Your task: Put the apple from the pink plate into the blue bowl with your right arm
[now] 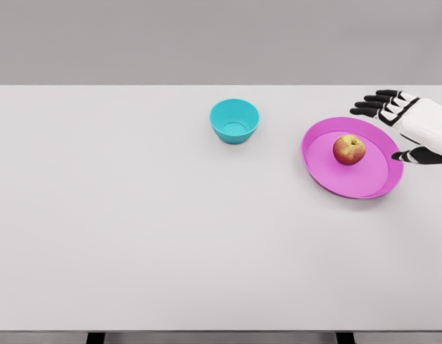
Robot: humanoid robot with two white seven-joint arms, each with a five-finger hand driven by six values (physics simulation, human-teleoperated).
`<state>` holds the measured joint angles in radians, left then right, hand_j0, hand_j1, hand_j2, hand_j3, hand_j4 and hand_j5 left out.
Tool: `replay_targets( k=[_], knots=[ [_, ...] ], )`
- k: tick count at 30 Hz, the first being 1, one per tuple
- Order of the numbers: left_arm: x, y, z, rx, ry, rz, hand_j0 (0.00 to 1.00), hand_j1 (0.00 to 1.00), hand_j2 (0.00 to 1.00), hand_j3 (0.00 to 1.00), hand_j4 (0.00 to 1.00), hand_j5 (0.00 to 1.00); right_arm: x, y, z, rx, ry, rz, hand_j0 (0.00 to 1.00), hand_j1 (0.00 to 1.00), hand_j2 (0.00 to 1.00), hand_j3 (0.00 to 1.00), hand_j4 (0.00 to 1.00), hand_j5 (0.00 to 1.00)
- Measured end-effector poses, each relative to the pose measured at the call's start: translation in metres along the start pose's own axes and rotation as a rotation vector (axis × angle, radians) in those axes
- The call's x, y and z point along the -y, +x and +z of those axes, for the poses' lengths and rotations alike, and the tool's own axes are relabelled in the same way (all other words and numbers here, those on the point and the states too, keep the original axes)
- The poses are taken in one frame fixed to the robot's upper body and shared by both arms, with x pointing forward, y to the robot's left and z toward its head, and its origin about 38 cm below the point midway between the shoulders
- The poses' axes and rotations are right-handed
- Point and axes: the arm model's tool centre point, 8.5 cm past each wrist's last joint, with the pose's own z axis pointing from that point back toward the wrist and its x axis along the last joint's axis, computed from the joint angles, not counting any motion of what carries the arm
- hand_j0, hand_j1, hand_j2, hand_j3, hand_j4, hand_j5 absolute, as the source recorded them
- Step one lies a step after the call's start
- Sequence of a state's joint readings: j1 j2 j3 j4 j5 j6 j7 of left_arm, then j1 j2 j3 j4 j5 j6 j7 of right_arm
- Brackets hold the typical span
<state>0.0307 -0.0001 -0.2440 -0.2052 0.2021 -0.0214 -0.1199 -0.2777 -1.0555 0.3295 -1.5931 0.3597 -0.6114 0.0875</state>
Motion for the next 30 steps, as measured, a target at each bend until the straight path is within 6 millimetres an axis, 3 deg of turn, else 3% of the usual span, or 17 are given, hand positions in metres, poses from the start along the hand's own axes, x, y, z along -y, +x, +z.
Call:
replay_targets(
  k=[4, 7, 14, 20, 23, 30],
  knots=[
    [0.0, 0.0, 0.0, 0.0, 0.0, 0.0, 1.0, 1.0, 1.0, 1.0, 1.0, 1.0, 0.0, -0.005, 0.003, -0.016, -0.002, -0.003, 1.0, 1.0, 1.0, 1.0, 1.0, 1.0],
    [0.0, 0.0, 0.0, 0.0, 0.0, 0.0, 1.0, 1.0, 1.0, 1.0, 1.0, 1.0, -0.007, -0.026, 0.016, -0.091, 0.012, -0.022, 1.0, 1.0, 1.0, 1.0, 1.0, 1.0],
    [0.0, 0.0, 0.0, 0.0, 0.0, 0.0, 1.0, 1.0, 1.0, 1.0, 1.0, 1.0, 0.0, -0.043, 0.012, -0.124, 0.283, 0.003, 1.0, 1.0, 1.0, 1.0, 1.0, 1.0],
    [0.0, 0.0, 0.0, 0.0, 0.0, 0.0, 1.0, 1.0, 1.0, 1.0, 1.0, 1.0, 0.033, -0.047, -0.024, -0.088, 0.316, 0.049, 1.0, 1.0, 1.0, 1.0, 1.0, 1.0],
    [0.0, 0.0, 0.0, 0.0, 0.0, 0.0, 1.0, 1.0, 1.0, 1.0, 1.0, 1.0, 0.029, -0.046, -0.043, -0.061, 0.336, 0.041, 1.0, 1.0, 1.0, 1.0, 1.0, 1.0],
    [0.0, 0.0, 0.0, 0.0, 0.0, 0.0, 1.0, 1.0, 1.0, 1.0, 1.0, 1.0, -0.004, -0.048, -0.071, -0.035, 0.414, -0.016, 1.0, 1.0, 1.0, 1.0, 1.0, 1.0]
  ],
)
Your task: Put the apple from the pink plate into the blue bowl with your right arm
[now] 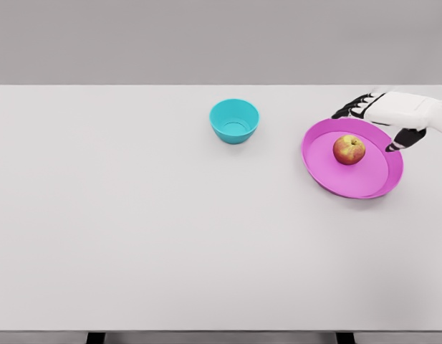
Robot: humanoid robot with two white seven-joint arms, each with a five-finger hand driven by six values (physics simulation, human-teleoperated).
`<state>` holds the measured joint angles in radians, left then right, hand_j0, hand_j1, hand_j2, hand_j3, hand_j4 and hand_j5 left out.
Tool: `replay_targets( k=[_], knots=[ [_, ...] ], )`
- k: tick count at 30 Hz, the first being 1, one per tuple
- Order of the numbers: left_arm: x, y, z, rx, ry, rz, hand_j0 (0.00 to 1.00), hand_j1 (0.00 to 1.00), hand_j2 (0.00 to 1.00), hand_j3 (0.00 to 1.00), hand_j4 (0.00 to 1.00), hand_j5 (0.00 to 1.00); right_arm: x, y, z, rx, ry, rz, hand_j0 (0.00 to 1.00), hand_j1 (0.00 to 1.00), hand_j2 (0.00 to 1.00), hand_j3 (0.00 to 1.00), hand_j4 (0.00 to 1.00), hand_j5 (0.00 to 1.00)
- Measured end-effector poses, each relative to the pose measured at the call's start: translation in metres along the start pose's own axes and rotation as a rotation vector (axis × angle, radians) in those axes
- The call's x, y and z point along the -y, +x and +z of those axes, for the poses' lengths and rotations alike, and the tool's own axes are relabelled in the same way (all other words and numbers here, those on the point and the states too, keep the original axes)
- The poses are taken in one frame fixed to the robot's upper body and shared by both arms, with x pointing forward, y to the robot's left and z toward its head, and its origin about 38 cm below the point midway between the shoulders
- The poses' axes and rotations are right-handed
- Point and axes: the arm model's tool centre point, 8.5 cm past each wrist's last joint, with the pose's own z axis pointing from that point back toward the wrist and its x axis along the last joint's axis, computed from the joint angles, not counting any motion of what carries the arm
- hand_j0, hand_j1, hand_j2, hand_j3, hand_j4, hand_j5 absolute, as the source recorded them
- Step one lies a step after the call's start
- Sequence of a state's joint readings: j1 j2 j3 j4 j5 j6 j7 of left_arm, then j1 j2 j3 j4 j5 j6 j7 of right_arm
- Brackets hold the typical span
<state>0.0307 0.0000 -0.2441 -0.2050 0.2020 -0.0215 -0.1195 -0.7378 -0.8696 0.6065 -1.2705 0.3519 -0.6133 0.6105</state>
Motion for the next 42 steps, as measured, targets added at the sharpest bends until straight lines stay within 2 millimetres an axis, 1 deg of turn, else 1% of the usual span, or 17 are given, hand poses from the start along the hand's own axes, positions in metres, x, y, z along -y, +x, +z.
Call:
replay_targets(
  k=[3, 6, 8, 13, 20, 21, 23, 25, 29, 35, 41, 42],
  knots=[
    [0.0, 0.0, 0.0, 0.0, 0.0, 0.0, 1.0, 1.0, 1.0, 1.0, 1.0, 1.0, -0.01, -0.003, -0.007, -0.001, 0.026, -0.022, 1.0, 1.0, 1.0, 1.0, 1.0, 1.0],
    [0.0, 0.0, 0.0, 0.0, 0.0, 0.0, 1.0, 1.0, 1.0, 1.0, 1.0, 1.0, -0.011, -0.009, -0.01, -0.015, 0.03, -0.039, 1.0, 1.0, 1.0, 1.0, 1.0, 1.0],
    [0.0, 0.0, 0.0, 0.0, 0.0, 0.0, 1.0, 1.0, 1.0, 1.0, 1.0, 1.0, -0.008, -0.013, -0.014, -0.021, 0.031, -0.045, 1.0, 1.0, 1.0, 1.0, 1.0, 1.0],
    [0.0, 0.0, 0.0, 0.0, 0.0, 0.0, 1.0, 1.0, 1.0, 1.0, 1.0, 1.0, -0.022, -0.012, -0.027, -0.013, 0.065, -0.072, 1.0, 1.0, 1.0, 1.0, 1.0, 1.0],
    [0.0, 0.0, 0.0, 0.0, 0.0, 0.0, 1.0, 1.0, 1.0, 1.0, 1.0, 1.0, -0.034, -0.015, -0.034, -0.018, 0.092, -0.1, 1.0, 1.0, 1.0, 1.0, 1.0, 1.0],
    [0.0, 0.0, 0.0, 0.0, 0.0, 0.0, 1.0, 1.0, 1.0, 1.0, 1.0, 1.0, -0.035, -0.015, -0.035, -0.018, 0.093, -0.104, 1.0, 1.0, 1.0, 1.0, 1.0, 1.0],
    [0.0, 0.0, 0.0, 0.0, 0.0, 0.0, 1.0, 1.0, 1.0, 1.0, 1.0, 1.0, -0.027, -0.016, -0.038, -0.018, 0.086, -0.097, 1.0, 1.0, 1.0, 1.0, 1.0, 1.0],
    [0.0, 0.0, 0.0, 0.0, 0.0, 0.0, 1.0, 1.0, 1.0, 1.0, 1.0, 1.0, -0.026, -0.016, -0.043, -0.016, 0.089, -0.1, 1.0, 1.0, 1.0, 1.0, 1.0, 1.0],
    [0.0, 0.0, 0.0, 0.0, 0.0, 0.0, 1.0, 1.0, 1.0, 1.0, 1.0, 1.0, -0.032, -0.016, -0.049, -0.015, 0.104, -0.114, 1.0, 1.0, 1.0, 1.0, 1.0, 1.0],
    [0.0, 0.0, 0.0, 0.0, 0.0, 0.0, 1.0, 1.0, 1.0, 1.0, 1.0, 1.0, -0.04, -0.018, -0.052, -0.021, 0.125, -0.129, 1.0, 1.0, 1.0, 1.0, 1.0, 1.0],
    [0.0, 0.0, 0.0, 0.0, 0.0, 0.0, 1.0, 1.0, 1.0, 1.0, 1.0, 1.0, -0.042, -0.019, -0.053, -0.022, 0.131, -0.132, 1.0, 1.0, 1.0, 1.0, 1.0, 1.0],
    [0.0, 0.0, 0.0, 0.0, 0.0, 0.0, 1.0, 1.0, 1.0, 1.0, 1.0, 1.0, -0.042, -0.019, -0.053, -0.022, 0.132, -0.132, 0.98, 0.98, 0.98, 0.98, 0.98, 0.98]
  ],
)
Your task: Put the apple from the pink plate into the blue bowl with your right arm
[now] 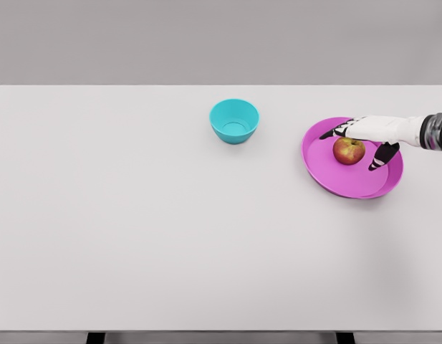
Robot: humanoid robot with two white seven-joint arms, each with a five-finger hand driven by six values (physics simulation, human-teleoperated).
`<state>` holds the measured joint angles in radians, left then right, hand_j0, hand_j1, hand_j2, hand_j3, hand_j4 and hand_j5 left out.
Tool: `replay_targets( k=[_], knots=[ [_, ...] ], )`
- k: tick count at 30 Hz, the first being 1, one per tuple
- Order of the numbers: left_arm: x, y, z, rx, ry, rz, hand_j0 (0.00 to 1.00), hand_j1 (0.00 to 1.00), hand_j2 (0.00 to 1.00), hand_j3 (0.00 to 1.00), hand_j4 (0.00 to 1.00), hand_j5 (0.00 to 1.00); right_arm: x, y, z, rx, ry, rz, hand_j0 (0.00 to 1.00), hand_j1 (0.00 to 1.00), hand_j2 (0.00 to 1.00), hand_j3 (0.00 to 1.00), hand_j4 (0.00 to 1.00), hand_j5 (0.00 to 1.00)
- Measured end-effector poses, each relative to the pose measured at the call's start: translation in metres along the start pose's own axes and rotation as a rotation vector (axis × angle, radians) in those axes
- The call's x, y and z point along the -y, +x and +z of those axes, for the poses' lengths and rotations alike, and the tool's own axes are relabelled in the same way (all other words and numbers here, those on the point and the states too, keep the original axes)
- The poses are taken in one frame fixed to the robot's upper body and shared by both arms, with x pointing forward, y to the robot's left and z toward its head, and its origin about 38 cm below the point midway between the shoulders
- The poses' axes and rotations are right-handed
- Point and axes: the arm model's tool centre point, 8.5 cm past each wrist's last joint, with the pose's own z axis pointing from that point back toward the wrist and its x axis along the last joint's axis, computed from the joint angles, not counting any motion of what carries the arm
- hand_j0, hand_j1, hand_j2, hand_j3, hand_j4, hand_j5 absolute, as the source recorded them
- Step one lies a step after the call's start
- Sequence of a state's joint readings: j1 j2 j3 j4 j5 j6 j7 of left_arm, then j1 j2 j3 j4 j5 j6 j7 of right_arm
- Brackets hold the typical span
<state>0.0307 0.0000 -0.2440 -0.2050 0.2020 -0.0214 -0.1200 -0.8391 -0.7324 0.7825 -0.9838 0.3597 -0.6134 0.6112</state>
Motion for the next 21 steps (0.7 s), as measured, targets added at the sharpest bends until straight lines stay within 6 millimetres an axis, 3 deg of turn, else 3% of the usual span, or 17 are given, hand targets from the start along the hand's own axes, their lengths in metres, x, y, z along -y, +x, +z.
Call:
replay_targets(
  k=[3, 6, 12, 21],
  knots=[
    [0.0, 0.0, 0.0, 0.0, 0.0, 0.0, 1.0, 1.0, 1.0, 1.0, 1.0, 1.0, 0.0, 0.0004, -0.0005, 0.001, 0.0, 0.0, 0.75, 0.75, 0.75, 0.75, 0.75, 0.75],
    [0.0, 0.0, 0.0, 0.0, 0.001, 0.0, 1.0, 1.0, 1.0, 1.0, 1.0, 1.0, 0.0004, 0.0011, -0.0015, 0.003, 0.0, 0.001, 0.75, 0.75, 0.75, 0.75, 0.75, 0.75],
    [0.0, 0.0, 0.0, 0.0, 0.0, 0.0, 1.0, 1.0, 1.0, 1.0, 1.0, 1.0, -0.0002, 0.0026, -0.0038, 0.007, 0.007, 0.003, 0.6, 0.6, 0.6, 0.6, 0.6, 0.6],
    [0.0, 0.0, 0.0, 0.0, 0.0, 0.0, 1.0, 1.0, 1.0, 1.0, 1.0, 1.0, 0.0084, 0.0033, -0.0027, 0.007, -0.004, 0.016, 0.59, 0.59, 0.59, 0.59, 0.59, 0.59]
  ],
)
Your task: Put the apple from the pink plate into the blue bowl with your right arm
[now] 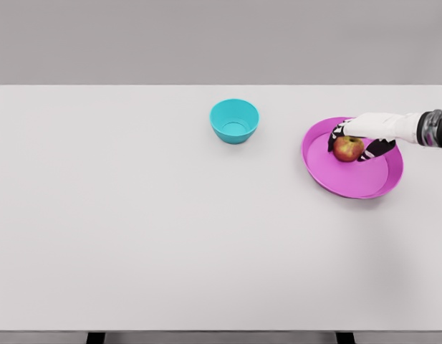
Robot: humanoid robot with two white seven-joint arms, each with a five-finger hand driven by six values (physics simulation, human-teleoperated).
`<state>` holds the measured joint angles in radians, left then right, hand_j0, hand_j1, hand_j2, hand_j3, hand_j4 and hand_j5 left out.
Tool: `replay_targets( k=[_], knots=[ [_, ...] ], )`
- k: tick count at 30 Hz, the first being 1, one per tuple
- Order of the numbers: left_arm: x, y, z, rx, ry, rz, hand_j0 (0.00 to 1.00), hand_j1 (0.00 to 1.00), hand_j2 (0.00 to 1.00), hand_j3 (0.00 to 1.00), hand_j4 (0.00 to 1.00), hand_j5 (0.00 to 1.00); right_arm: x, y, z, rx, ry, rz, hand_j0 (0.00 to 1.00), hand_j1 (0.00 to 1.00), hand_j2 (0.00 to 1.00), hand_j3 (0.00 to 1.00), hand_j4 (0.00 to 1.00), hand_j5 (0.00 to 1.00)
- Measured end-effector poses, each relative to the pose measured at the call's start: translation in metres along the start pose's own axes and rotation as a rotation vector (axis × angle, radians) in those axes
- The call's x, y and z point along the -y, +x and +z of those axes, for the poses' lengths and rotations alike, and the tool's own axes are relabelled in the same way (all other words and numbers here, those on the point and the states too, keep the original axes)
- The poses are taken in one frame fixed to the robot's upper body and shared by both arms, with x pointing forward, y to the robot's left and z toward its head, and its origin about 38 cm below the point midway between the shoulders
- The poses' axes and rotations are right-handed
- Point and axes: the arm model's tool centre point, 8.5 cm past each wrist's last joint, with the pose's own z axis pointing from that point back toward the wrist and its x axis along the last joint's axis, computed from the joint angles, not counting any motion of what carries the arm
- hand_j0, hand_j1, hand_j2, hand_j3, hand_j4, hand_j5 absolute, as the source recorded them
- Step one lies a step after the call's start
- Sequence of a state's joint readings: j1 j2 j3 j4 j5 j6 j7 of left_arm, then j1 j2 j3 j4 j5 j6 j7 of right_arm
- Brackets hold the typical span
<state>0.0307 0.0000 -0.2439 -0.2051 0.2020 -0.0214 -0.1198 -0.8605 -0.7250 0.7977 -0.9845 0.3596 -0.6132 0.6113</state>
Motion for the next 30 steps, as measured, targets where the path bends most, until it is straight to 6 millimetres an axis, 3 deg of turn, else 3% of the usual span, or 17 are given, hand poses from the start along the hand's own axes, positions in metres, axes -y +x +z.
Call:
replay_targets(
  k=[16, 30],
  knots=[
    [0.0, 0.0, 0.0, 0.0, 0.0, 0.0, 1.0, 1.0, 1.0, 1.0, 1.0, 1.0, 0.015, 0.002, 0.003, 0.003, -0.028, 0.016, 0.51, 0.51, 0.51, 0.51, 0.51, 0.51],
    [0.0, 0.0, 0.0, 0.0, 0.0, 0.0, 1.0, 1.0, 1.0, 1.0, 1.0, 1.0, 0.044, 0.011, -0.004, 0.027, -0.079, 0.04, 0.5, 0.5, 0.5, 0.5, 0.5, 0.5]
  ],
)
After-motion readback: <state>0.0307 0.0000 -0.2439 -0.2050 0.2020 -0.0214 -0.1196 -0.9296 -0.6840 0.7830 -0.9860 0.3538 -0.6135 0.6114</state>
